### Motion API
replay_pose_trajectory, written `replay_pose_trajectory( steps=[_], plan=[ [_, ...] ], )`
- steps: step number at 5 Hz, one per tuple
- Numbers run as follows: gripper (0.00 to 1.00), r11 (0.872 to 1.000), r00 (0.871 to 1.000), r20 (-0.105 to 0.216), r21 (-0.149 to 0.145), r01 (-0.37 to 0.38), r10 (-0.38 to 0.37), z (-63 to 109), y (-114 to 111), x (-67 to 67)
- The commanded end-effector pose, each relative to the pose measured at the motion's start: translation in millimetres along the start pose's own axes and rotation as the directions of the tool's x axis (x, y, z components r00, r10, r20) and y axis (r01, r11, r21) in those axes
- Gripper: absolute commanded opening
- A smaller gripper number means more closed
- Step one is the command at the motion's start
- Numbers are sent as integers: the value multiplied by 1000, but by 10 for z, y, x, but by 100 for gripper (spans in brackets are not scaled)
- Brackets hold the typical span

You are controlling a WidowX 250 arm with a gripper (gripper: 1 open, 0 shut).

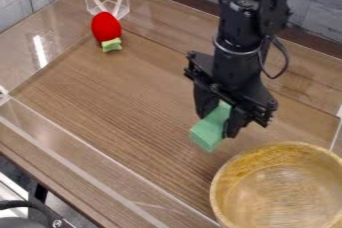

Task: Put the green stick in the brown bowl

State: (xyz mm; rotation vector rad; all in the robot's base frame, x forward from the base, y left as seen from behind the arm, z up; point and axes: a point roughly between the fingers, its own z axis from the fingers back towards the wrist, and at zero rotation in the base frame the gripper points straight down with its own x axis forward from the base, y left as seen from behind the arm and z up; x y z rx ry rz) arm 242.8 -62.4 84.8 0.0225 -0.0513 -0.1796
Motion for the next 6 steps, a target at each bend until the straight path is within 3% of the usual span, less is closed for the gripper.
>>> replay_pose_trajectory(
  steps=[1, 3, 4, 6],
  plan=[
    [0, 999, 995, 99, -42, 31, -27, 149, -277, 63],
    [0, 986, 989, 99, -118, 117, -105, -93, -726, -72],
    [100, 984, 990, 90, -136, 117, -106, -148, -723, -90],
    [100, 983, 992, 81, -145, 111, -100, -161, -719, -87]
  ],
)
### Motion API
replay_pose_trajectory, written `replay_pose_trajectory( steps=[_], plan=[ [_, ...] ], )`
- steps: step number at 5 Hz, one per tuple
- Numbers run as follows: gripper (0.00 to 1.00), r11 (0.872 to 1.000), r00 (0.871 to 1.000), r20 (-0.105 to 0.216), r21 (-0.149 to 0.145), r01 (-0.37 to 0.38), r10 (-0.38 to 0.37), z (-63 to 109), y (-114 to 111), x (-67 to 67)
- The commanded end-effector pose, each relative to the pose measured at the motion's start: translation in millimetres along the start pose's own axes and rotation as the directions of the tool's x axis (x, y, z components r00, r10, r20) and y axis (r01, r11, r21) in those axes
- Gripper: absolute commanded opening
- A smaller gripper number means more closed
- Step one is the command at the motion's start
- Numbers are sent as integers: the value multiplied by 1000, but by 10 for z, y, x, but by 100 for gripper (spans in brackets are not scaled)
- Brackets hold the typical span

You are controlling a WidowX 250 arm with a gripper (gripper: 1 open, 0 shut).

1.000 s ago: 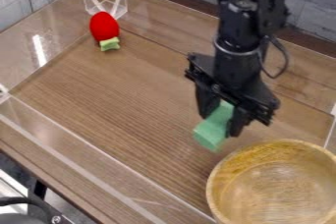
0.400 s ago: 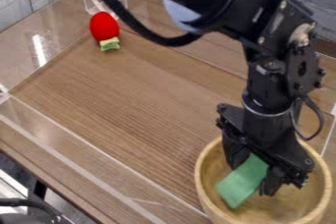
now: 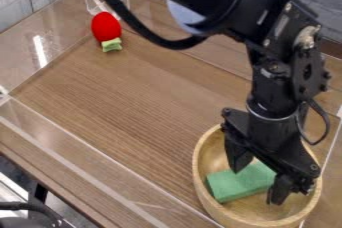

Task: Put the green stick in the brown bowl

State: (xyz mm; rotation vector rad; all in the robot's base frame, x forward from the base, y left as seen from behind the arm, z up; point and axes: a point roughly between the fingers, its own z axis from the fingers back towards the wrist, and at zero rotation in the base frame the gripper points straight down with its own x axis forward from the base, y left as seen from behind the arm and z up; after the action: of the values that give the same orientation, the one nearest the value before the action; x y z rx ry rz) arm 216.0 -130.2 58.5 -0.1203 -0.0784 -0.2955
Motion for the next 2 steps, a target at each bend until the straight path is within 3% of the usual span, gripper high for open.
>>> replay_pose_trajectory(
  steps=[1, 2],
  plan=[
    [100, 1000, 1000, 23, -9, -6, 6, 24, 4, 58],
    [100, 1000, 1000, 16, -11, -9, 9, -10, 9, 49]
  ],
)
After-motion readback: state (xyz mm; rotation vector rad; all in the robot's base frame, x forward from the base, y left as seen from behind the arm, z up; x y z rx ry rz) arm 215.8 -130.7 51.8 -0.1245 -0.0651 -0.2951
